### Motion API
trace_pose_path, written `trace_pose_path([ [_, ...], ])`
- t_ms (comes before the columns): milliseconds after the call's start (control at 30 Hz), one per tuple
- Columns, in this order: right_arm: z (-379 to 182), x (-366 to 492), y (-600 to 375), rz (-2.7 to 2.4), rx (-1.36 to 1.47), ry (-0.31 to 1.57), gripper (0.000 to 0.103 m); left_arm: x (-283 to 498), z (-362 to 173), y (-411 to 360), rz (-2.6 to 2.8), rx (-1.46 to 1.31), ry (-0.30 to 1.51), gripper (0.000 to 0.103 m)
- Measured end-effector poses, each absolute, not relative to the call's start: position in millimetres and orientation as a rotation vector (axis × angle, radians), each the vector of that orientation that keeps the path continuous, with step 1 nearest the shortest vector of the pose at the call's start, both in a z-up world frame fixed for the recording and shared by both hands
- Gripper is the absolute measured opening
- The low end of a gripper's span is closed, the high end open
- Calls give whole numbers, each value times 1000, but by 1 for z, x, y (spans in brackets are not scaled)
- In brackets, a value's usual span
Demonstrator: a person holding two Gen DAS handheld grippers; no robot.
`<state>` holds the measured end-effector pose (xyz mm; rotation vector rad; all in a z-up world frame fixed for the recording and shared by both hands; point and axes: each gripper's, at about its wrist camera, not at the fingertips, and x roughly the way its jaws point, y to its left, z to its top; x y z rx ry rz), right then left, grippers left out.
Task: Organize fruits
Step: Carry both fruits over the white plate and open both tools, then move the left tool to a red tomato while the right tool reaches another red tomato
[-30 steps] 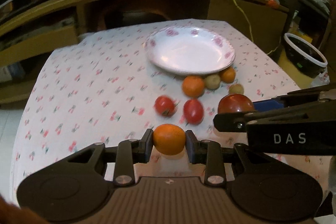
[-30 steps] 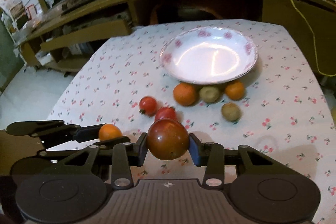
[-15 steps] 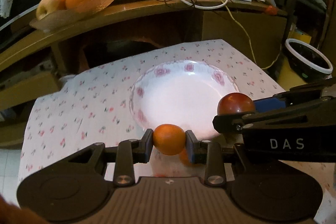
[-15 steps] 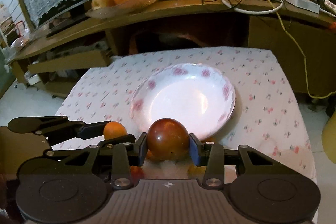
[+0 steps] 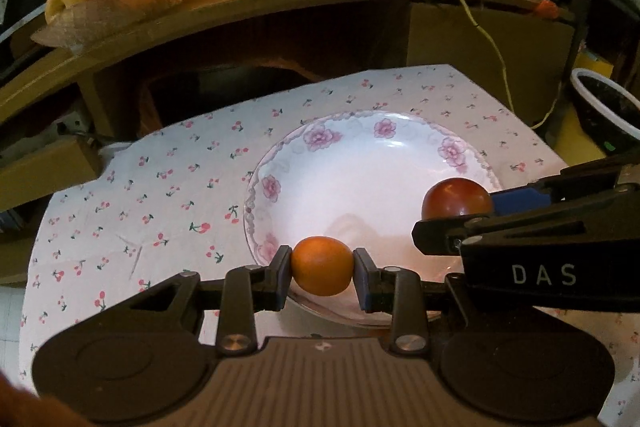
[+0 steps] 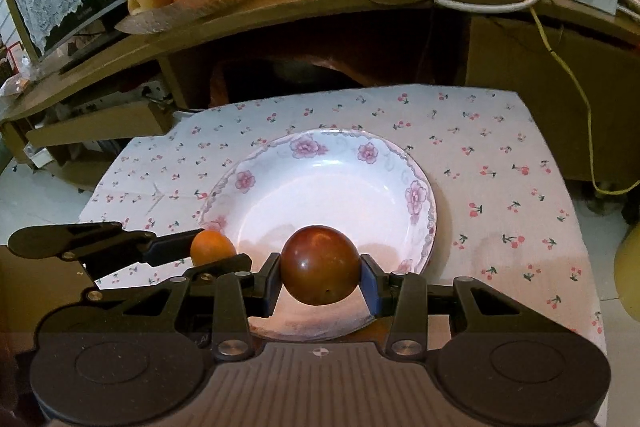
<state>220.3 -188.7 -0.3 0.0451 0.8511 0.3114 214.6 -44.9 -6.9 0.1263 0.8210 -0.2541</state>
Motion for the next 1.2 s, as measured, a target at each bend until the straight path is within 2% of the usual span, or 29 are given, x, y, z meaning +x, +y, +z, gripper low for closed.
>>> trace_pose_path([
  [433, -8, 232, -192, 300, 57, 882, 46, 219, -9, -46, -257, 130, 826, 38],
  [1200, 3, 222, -201, 292, 29, 822, 47, 210, 4, -39, -239, 130, 783, 47],
])
